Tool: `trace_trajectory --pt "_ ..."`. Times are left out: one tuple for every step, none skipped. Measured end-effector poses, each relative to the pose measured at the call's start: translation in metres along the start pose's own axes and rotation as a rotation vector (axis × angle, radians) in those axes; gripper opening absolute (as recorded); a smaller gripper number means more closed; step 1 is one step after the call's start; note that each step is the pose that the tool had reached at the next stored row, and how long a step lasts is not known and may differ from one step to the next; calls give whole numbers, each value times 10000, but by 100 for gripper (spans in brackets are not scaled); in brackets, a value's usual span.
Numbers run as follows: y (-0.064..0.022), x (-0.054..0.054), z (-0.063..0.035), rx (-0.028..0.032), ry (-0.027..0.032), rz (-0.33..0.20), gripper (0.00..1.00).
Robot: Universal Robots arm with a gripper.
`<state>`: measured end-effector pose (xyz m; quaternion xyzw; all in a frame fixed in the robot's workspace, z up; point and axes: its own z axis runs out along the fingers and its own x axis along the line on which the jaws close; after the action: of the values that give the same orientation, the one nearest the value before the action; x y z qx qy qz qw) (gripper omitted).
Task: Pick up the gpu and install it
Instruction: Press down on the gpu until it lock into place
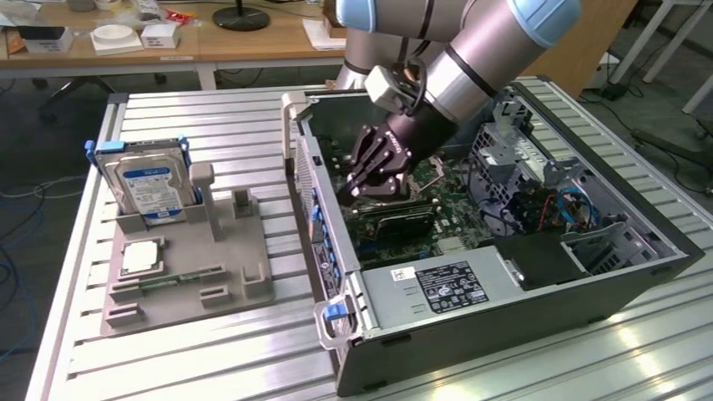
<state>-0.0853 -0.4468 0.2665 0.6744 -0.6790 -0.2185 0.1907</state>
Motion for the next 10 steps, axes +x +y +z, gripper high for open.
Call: trace_trajectory --pt "-5 0 -4 -104 -3 2 10" --pt "-7 1 -4 -203 -7 2 10" --pt "-6 3 -5 -287 -11 4 10" --pt "-6 6 -5 -341 -13 5 10" --pt "-8 9 -3 -360 -14 5 10" --pt "-9 11 0 -363 -14 6 10" --pt "-10 14 2 -366 -14 6 10" --pt "-12 19 3 -370 -12 5 10" --pt "-13 24 5 -376 -12 4 10" --pt "-15 29 7 -383 -11 3 10"
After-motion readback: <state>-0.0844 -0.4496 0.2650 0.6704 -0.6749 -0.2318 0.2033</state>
